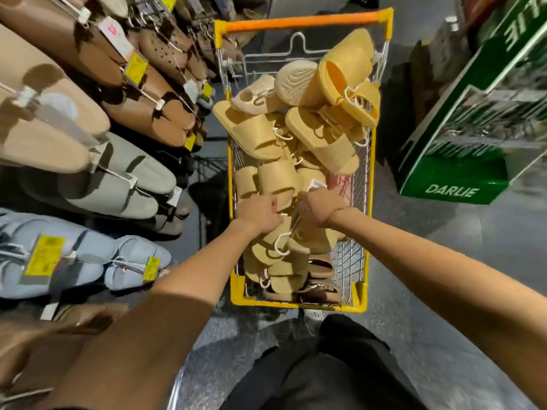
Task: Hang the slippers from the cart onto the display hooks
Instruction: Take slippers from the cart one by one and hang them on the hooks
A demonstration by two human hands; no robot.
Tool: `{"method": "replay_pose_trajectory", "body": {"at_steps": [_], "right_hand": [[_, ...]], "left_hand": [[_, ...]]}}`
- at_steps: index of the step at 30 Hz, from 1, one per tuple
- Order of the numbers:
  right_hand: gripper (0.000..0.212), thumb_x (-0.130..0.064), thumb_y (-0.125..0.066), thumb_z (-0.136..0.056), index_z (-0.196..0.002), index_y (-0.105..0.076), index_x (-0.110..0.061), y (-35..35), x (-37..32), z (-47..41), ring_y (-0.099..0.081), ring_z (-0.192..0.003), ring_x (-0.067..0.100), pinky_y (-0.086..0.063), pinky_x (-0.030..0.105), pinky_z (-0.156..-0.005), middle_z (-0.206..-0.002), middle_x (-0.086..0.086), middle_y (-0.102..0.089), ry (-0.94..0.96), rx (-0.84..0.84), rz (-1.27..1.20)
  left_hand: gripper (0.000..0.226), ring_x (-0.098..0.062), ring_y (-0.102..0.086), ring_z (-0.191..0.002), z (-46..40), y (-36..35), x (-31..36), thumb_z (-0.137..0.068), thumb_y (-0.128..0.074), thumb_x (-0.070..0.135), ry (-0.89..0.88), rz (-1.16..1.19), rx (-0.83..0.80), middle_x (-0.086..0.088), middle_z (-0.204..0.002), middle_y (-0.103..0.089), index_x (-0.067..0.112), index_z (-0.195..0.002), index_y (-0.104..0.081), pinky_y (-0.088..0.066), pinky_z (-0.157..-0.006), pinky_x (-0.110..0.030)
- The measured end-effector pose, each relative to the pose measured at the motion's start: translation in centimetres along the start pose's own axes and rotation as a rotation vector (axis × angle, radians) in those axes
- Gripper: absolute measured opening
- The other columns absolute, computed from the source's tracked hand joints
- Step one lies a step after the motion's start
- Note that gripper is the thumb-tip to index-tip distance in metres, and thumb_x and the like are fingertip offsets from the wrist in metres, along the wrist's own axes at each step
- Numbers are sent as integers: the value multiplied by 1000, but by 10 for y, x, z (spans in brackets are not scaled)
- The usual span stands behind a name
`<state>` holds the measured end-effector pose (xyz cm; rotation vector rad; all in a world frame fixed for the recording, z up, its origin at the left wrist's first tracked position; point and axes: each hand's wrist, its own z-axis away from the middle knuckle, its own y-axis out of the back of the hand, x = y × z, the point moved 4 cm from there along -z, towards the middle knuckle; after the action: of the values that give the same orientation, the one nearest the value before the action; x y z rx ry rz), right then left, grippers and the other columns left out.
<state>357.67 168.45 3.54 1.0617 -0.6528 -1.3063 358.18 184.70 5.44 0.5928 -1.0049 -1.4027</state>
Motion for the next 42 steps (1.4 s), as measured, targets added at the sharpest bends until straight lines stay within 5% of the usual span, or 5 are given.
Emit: {"method": "replay_pose_trajectory", "body": {"at_steps": [7,15,27,35,42], "right_hand": [[42,-39,-47,-95,-125,-52,-10,-15,-5,-2,-61,-97,37,-45,37,-75,-110,18,-61,-60,19,-128],[32,-34,-49,-96,-113,-56,-7,-7,-4,5,-60,-102,36,-46,36,-79,-111,18,-64,-124,24,-242],[46,-20,-65,-86,-130,-54,-14,61,-64,33,-58,-110,29,-49,36,-89,-122,12,-58,136,216,-359],[89,-10,-76,-85,-155,-22,-16,127,-123,55,-34,-137,15,-29,16,-105,-149,1,-37,393,-161,-568],[58,-52,-72,-79,-123,-62,-14,182,-183,74,-67,-106,21,-56,30,-85,-114,4,-72,415,-143,-1084]], "left_hand": [[73,-32,-64,-109,24,-37,-9,-79,-67,64,221,78,-71,-7,-118,-66,16,-132,-53,-50,-80,-38],[24,-17,-73,-75,48,-49,-12,-89,-64,23,365,695,-117,-5,-82,-76,4,-103,-71,-58,-77,-35],[44,-30,-52,-71,95,76,-22,-103,-48,28,120,94,104,-9,-66,-49,7,-64,-50,-45,-67,-40],[21,-21,-55,-90,183,154,-54,-98,-56,32,-119,-86,349,0,-91,-67,24,-80,-65,-43,-94,-45],[18,-16,-60,-88,259,221,-87,-100,-56,28,-219,96,611,3,-90,-68,20,-89,-68,-50,-83,-41]]}}
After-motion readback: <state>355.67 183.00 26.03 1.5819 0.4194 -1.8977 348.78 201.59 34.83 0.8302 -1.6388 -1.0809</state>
